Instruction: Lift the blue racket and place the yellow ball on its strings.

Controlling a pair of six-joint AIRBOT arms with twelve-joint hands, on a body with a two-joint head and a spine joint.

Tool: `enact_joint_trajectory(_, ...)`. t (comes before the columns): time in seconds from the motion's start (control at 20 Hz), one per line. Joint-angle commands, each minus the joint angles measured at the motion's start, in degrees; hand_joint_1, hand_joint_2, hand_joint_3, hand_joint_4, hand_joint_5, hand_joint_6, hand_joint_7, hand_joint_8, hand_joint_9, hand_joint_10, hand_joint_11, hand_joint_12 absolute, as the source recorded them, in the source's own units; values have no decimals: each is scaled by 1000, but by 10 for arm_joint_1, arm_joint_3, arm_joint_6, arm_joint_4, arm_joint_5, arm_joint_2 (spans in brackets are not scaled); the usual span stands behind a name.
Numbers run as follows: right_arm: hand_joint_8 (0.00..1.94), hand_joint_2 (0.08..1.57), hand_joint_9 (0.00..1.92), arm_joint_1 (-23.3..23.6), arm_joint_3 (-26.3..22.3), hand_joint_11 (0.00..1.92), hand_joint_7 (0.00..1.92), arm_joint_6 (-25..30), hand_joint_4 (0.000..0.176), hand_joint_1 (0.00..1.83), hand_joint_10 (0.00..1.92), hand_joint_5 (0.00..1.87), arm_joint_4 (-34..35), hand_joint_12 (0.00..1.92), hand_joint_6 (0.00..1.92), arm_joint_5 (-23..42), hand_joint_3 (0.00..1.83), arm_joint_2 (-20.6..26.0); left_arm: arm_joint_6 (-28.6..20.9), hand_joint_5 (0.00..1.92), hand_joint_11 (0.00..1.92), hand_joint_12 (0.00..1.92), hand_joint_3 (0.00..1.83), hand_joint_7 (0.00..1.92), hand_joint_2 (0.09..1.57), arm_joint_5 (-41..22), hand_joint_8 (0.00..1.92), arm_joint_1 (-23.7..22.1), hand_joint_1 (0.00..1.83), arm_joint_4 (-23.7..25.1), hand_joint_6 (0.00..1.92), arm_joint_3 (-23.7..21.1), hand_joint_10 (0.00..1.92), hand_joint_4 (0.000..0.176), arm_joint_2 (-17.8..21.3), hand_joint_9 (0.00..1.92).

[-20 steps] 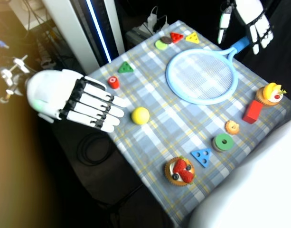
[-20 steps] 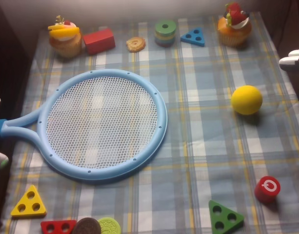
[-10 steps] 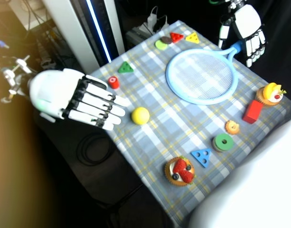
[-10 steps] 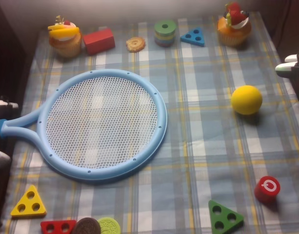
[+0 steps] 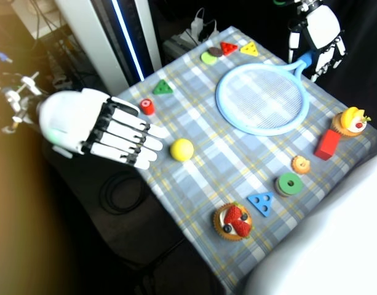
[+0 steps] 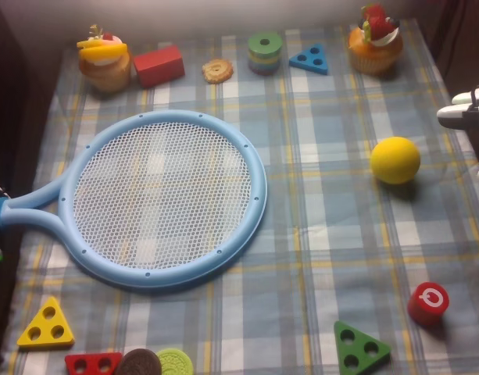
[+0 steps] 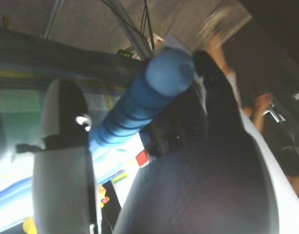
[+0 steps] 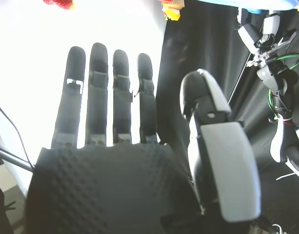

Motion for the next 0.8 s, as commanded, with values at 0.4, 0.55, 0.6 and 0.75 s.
enact_joint_trajectory(0.4, 0, 1358, 542, 3, 5, 345, 546, 6, 23, 403, 1, 553, 8, 512, 0, 68, 3, -2, 2, 528, 462, 1897, 11, 501, 1223, -43, 1898, -5, 934, 3, 1906, 10, 1892, 167, -13, 499)
enact_joint_trajectory(0.55, 0, 1358, 538, 3, 5, 340, 545, 7, 35, 400, 0, 550, 9, 511, 0, 68, 1, -2, -1, 744, 1170, 1921, 0, 932, 1310, -43, 1921, -5, 1260, -4, 1921, 12, 1921, 176, -14, 1051)
enact_joint_trajectory(0.6, 2, 1355, 539, 2, 5, 342, 549, 7, 43, 400, 1, 552, 9, 515, 1, 68, 0, -3, -3, 866, 1430, 1921, 0, 1093, 1290, -43, 1921, -5, 1305, -3, 1921, 12, 1921, 176, -14, 1305)
enact_joint_trajectory(0.75, 1, 1350, 535, 0, 5, 312, 549, 7, 46, 381, 0, 552, 9, 565, 1, 68, 0, -3, -13, 832, 1368, 1921, 0, 1058, 1235, -40, 1921, -5, 1337, 0, 1921, 13, 1921, 176, -14, 1330)
